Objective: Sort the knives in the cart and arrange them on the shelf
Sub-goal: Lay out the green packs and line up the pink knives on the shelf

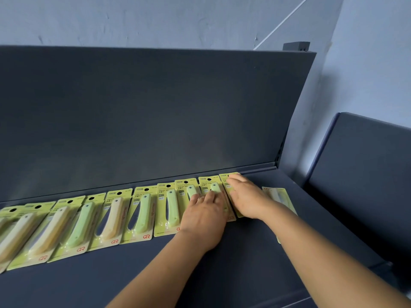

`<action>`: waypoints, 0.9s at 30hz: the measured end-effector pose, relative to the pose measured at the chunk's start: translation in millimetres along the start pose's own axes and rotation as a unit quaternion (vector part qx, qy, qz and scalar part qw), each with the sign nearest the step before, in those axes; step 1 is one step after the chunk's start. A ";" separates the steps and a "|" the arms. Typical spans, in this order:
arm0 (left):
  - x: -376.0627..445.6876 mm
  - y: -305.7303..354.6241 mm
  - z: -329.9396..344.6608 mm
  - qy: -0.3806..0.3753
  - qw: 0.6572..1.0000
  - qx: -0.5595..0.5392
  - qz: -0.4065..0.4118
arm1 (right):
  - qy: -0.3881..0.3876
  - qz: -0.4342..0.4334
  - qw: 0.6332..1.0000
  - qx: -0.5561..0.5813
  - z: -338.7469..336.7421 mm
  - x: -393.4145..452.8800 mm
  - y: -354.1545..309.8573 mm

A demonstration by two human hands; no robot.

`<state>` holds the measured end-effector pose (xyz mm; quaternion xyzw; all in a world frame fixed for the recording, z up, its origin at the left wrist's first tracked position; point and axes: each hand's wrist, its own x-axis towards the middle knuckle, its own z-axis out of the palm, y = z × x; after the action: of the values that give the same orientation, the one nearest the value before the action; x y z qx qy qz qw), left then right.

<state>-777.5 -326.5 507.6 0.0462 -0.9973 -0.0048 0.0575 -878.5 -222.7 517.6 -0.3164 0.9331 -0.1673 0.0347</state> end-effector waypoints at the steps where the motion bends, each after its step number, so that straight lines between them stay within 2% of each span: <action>1: -0.6 -0.3 -1.3 -0.001 1.000 -0.007 0.002 | 0.010 -0.003 1.000 0.002 -4.1 -4.5 2.3; 5: -0.6 8.4 -7.1 -0.002 0.998 -0.024 0.059 | 0.030 0.022 0.999 -0.001 -25.6 -34.4 25.1; 9: 6.4 26.3 -8.8 -0.041 0.993 -0.029 0.106 | -0.058 0.085 0.994 -0.041 -41.6 -63.2 47.5; 12: 10.6 34.8 -4.9 -0.049 0.992 -0.035 0.108 | -0.050 0.103 0.993 -0.035 -39.8 -68.5 55.8; 19: 11.2 35.3 1.6 -0.026 0.993 -0.056 0.100 | -0.057 0.168 0.976 -0.125 -49.1 -65.4 76.2; 24: 10.8 35.2 3.7 -0.027 0.993 -0.068 0.095 | -0.037 0.159 0.980 -0.116 -64.1 -69.3 85.1; 27: 10.9 34.8 4.5 -0.023 0.993 -0.068 0.093 | -0.054 0.162 0.982 -0.080 -68.2 -71.0 89.6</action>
<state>-792.0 -292.9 504.9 -0.0512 -0.9956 -0.0683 0.0378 -885.4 -93.5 549.0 -0.1717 0.9791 -0.0666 0.0862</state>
